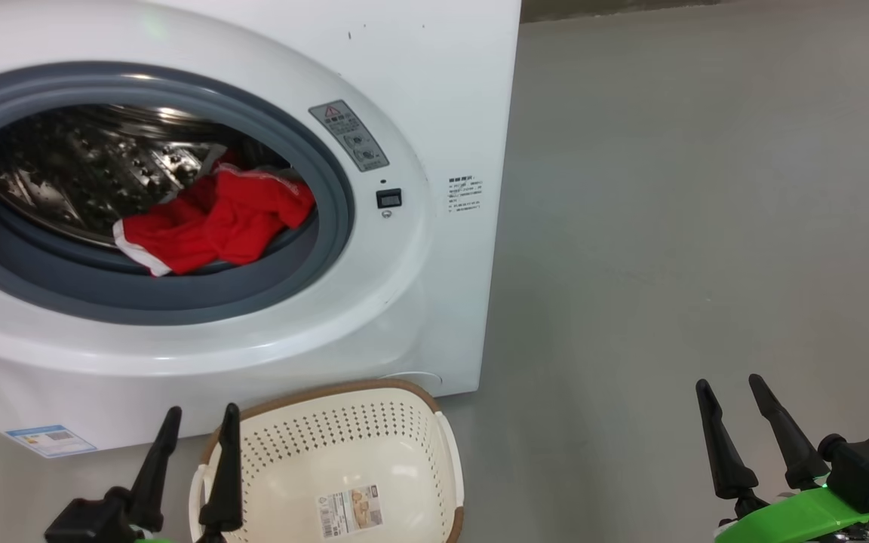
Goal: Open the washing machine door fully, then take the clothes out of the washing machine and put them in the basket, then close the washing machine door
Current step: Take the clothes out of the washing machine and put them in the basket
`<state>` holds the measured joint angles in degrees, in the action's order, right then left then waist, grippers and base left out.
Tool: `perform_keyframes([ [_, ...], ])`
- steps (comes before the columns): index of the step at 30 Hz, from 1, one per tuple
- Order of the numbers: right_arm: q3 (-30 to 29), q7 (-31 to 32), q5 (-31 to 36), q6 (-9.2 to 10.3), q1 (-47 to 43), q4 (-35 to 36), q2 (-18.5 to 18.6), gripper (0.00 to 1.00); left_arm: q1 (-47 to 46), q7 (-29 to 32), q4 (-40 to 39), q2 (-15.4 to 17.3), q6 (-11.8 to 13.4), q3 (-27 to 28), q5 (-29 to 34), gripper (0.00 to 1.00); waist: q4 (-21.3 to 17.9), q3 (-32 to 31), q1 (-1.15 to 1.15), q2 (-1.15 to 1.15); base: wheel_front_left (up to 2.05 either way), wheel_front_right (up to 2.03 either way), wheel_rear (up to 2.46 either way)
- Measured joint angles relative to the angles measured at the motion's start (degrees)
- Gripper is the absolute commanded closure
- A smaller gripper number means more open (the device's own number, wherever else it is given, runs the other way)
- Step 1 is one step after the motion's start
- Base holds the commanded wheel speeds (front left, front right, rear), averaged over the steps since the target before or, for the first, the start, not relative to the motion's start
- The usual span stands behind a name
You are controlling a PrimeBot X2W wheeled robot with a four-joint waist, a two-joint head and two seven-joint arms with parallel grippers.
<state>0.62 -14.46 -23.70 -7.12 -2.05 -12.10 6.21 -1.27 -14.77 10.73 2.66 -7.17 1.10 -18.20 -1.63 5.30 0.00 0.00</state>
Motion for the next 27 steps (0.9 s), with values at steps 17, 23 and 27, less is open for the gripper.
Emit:
perform_keyframes([
  [17, 0.4, 0.0, 0.0, 0.0, 5.1, 0.6, -1.0, 0.0, -26.4, 0.1, 25.2, 0.2, 0.6, 1.0, 7.8, 0.0, -2.4, 7.2, 0.0, 0.0, 0.0, 0.0, 0.0],
  [23, 0.8, 0.0, -0.1, 0.0, 7.9, 0.8, -1.5, 0.0, -40.2, 0.1, 38.8, 2.5, 2.2, 1.5, 8.2, 0.0, -4.5, 11.4, 0.0, 0.0, 0.0, 0.0, 0.0],
  [27, 0.9, 0.0, -0.5, 0.0, 9.6, 1.0, -2.2, 0.0, -48.2, 0.6, 46.0, 4.5, 3.2, 2.2, 8.6, 0.0, -6.1, 14.2, 0.0, 0.0, 0.0, 0.0, 0.0],
])
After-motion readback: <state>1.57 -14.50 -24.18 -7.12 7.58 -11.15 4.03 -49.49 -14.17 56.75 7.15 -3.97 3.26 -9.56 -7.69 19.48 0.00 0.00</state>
